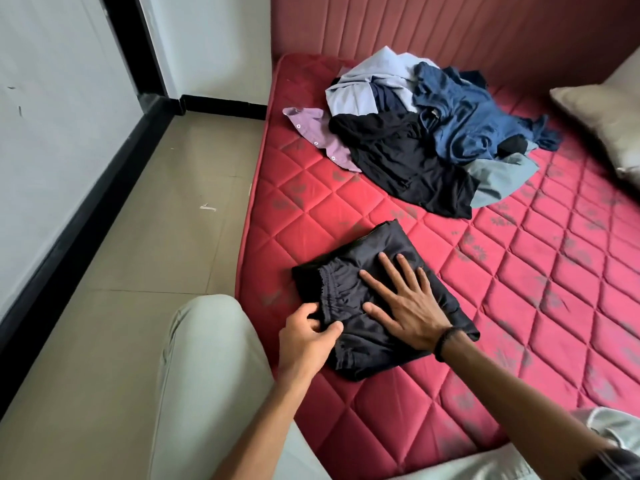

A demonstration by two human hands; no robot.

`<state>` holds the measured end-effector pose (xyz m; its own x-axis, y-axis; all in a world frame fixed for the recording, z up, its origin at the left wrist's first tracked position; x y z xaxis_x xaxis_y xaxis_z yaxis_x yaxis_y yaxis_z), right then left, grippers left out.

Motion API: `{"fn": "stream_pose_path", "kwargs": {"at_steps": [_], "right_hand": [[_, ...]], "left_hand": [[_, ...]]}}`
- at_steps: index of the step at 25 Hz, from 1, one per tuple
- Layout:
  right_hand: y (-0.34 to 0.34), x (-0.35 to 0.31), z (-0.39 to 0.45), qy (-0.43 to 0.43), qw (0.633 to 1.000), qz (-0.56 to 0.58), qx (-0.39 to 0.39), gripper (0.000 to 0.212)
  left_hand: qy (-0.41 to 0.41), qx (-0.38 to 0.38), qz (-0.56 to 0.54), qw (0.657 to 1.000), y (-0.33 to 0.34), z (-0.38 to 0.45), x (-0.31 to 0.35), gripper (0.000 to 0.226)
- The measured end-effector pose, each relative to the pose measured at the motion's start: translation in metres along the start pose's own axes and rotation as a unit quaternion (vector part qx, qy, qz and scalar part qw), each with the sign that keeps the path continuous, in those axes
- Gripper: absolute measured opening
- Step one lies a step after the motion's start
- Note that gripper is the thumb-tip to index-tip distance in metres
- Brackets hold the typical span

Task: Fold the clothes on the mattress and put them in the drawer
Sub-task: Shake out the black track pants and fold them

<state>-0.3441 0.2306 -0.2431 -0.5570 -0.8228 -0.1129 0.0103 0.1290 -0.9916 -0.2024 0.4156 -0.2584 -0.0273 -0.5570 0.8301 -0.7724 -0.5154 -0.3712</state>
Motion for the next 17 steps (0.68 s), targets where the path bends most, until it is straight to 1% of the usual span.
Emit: {"fn": "stream_pose_path", "kwargs": {"at_steps": [1,2,3,4,5,7,8,9,10,12,14,15,17], "right_hand": [[0.007,-0.002,0.001,0.001,1.0,-0.006,-0.005,0.069],[0.007,-0.002,0.004,0.001,1.0,-0.012,-0.008,0.07],[0.004,0.003,0.009,0.006,1.0,-0.013,-0.002,0.069],[-0.001,0.01,0.015,0.024,1.0,0.003,0.018,0.067],[-0.007,0.022,0.022,0.064,0.996,0.034,0.05,0.065],[-0.014,0.046,0.033,0.165,0.974,0.13,0.084,0.067],[-0.015,0.055,0.036,0.203,0.957,0.189,0.082,0.07],[-0.017,0.062,0.036,0.231,0.936,0.253,0.082,0.072],[-0.021,0.063,0.032,0.254,0.912,0.311,0.084,0.075],[-0.028,0.062,0.011,0.309,0.861,0.387,0.112,0.086],[-0.014,0.06,-0.034,0.381,0.809,0.424,0.141,0.093],[-0.002,0.054,-0.061,0.402,0.789,0.44,0.147,0.096],[0.014,0.038,-0.106,0.409,0.757,0.482,0.164,0.098]], "left_hand": [[0.026,0.058,0.085,0.994,-0.006,-0.008,0.005,0.046],[0.056,0.104,0.152,0.981,-0.009,-0.017,0.01,0.047],[0.064,0.118,0.188,0.973,-0.011,-0.026,0.018,0.05],[0.055,0.109,0.193,0.974,-0.011,-0.033,0.022,0.054],[0.037,0.079,0.183,0.979,-0.006,-0.035,0.02,0.059],[0.015,0.006,0.144,0.989,0.006,-0.04,0.015,0.069],[0.02,-0.011,0.113,0.993,0.009,-0.04,0.013,0.069],[0.021,-0.015,0.079,0.997,0.007,-0.037,0.011,0.063],[0.017,-0.014,0.041,0.999,0.002,-0.032,0.011,0.053],[0.007,-0.001,0.02,1.0,-0.014,-0.006,0.011,0.037],[0.01,0.001,0.064,0.998,-0.03,0.026,0.023,0.028],[0.01,0.003,0.126,0.992,-0.038,0.039,0.032,0.023],[0.004,0.005,0.261,0.965,-0.048,0.051,0.047,0.019]]}}
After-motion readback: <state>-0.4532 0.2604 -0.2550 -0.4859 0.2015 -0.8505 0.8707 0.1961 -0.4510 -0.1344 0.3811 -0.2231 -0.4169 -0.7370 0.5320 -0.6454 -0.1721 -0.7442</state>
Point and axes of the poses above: each hand's wrist, its own z-axis towards the middle knuckle, its own y-axis out of the palm, x = y × z, the point moved 4 cm from there along z, towards the middle knuckle, and after that the axes turned 7 degrees about z, right-handed, at the moved point
